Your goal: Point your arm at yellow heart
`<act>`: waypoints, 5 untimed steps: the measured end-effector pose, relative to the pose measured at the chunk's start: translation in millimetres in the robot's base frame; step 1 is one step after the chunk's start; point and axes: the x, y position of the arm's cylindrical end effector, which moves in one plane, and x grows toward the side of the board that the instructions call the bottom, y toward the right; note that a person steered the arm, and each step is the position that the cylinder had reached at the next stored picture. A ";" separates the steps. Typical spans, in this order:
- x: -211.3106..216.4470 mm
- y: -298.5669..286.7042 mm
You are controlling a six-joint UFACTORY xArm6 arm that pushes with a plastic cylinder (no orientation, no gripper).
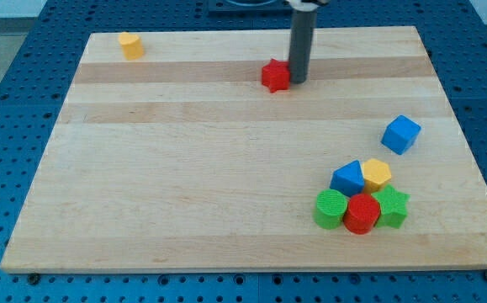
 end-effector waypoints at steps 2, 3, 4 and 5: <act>-1.4 -56.3; -30.1 -56.3; -63.9 -59.9; -91.2 -84.7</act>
